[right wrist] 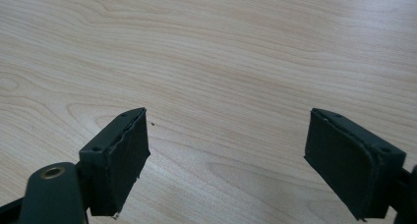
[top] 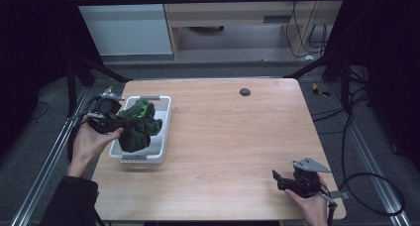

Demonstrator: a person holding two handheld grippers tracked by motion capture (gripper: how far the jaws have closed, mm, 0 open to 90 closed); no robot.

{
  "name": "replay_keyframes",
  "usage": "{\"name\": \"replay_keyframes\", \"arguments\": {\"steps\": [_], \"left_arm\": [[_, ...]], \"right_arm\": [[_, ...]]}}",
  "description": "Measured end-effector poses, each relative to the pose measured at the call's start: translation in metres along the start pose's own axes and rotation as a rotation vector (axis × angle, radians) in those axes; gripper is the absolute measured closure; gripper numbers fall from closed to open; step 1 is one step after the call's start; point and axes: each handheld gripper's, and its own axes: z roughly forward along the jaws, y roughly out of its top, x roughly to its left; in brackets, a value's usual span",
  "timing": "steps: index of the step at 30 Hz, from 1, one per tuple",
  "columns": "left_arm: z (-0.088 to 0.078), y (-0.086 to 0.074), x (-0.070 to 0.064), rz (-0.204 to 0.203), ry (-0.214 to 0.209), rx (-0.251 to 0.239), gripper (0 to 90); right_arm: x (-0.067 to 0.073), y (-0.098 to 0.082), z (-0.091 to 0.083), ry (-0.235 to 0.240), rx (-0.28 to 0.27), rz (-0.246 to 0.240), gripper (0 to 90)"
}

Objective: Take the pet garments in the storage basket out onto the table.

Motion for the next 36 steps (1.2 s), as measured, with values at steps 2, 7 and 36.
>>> {"name": "replay_keyframes", "arguments": {"steps": [2, 7, 36], "left_arm": [[-0.005, 0.001, -0.003, 0.013, 0.001, -0.003, 75.5], [-0.018, 0.002, -0.007, 0.041, 0.000, -0.006, 75.6], [-0.042, 0.024, -0.068, 0.237, -0.073, 0.012, 75.5]], "right_arm": [[0.000, 0.000, 0.000, 0.001, 0.000, 0.000, 16.5], [0.000, 0.000, 0.000, 0.000, -0.002, 0.000, 16.5], [-0.001, 0.000, -0.003, -0.003, -0.016, -0.001, 16.4]]}}
